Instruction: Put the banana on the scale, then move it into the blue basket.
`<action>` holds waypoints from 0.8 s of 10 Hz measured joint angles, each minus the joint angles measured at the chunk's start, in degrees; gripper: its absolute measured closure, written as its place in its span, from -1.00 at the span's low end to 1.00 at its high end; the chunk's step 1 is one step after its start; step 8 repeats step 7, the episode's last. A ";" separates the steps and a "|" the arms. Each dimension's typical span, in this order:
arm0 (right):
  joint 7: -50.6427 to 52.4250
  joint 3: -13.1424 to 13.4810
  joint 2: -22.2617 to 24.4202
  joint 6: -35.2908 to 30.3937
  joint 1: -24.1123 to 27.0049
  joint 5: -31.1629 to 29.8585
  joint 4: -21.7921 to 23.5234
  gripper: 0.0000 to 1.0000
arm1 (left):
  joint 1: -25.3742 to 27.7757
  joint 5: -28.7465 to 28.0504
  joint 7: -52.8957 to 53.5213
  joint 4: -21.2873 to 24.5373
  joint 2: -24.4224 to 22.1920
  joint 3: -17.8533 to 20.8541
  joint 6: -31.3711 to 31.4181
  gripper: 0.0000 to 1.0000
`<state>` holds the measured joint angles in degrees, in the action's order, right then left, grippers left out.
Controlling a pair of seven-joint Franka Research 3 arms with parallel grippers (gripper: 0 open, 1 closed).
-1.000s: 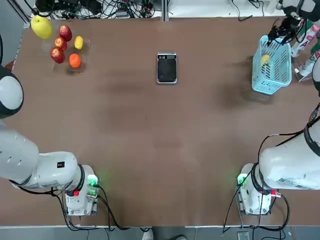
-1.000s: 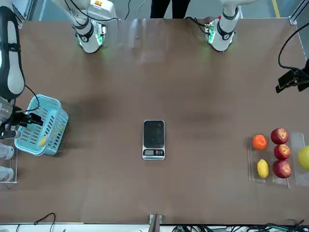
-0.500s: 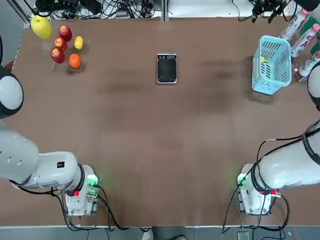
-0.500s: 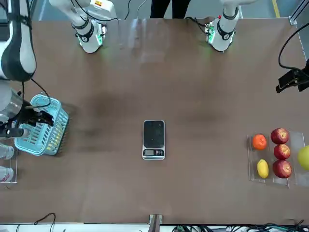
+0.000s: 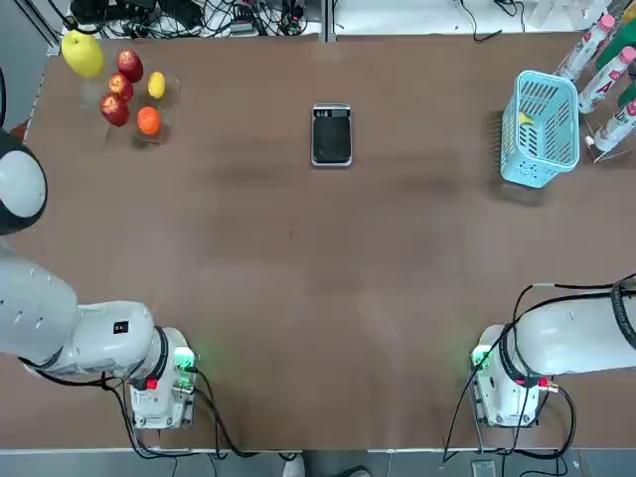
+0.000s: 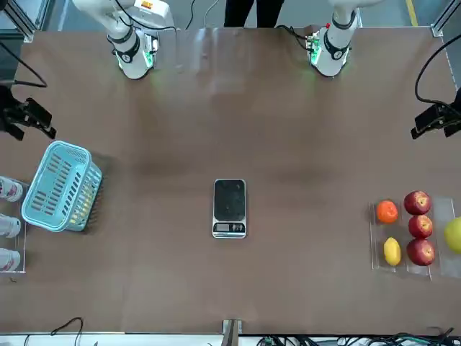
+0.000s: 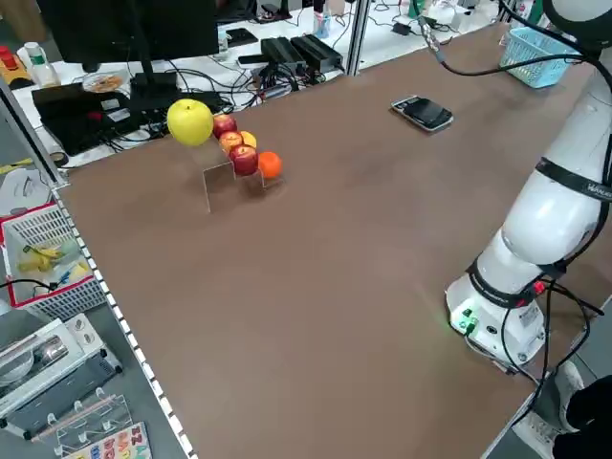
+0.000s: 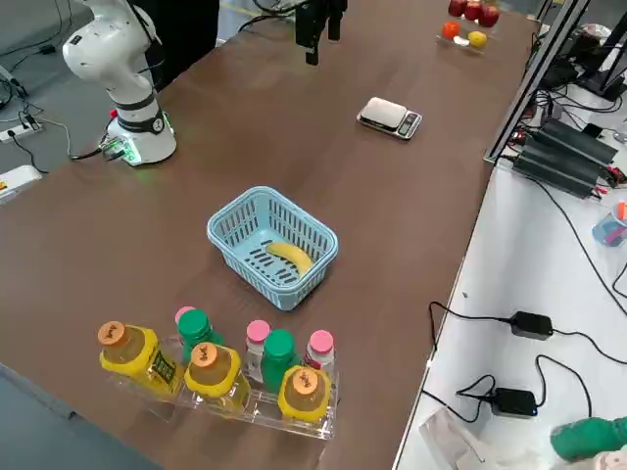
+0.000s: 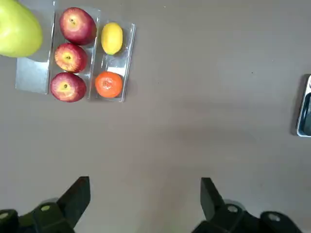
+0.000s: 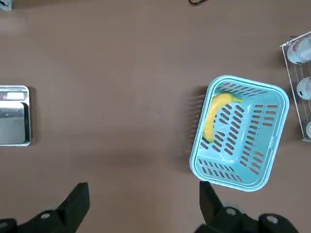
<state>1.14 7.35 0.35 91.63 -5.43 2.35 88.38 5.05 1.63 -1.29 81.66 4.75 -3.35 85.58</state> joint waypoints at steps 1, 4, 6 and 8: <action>0.01 0.06 -0.26 0.76 0.19 -0.77 1.11 -1.00 | 0.00 0.05 0.00 0.00 0.00 0.00 0.00 -1.00; 0.01 -0.08 -0.30 0.64 0.23 -1.23 2.26 -1.00 | 0.02 0.05 2.71 0.00 0.00 0.08 0.00 -1.00; 0.01 -0.26 0.10 -0.09 0.22 -1.23 2.25 -1.00 | 0.03 0.05 3.66 0.00 0.00 0.19 0.00 -1.00; 0.01 -0.29 0.16 -0.24 0.22 -1.23 2.25 -1.00 | 0.03 0.05 3.69 -0.01 0.00 0.22 0.00 -1.00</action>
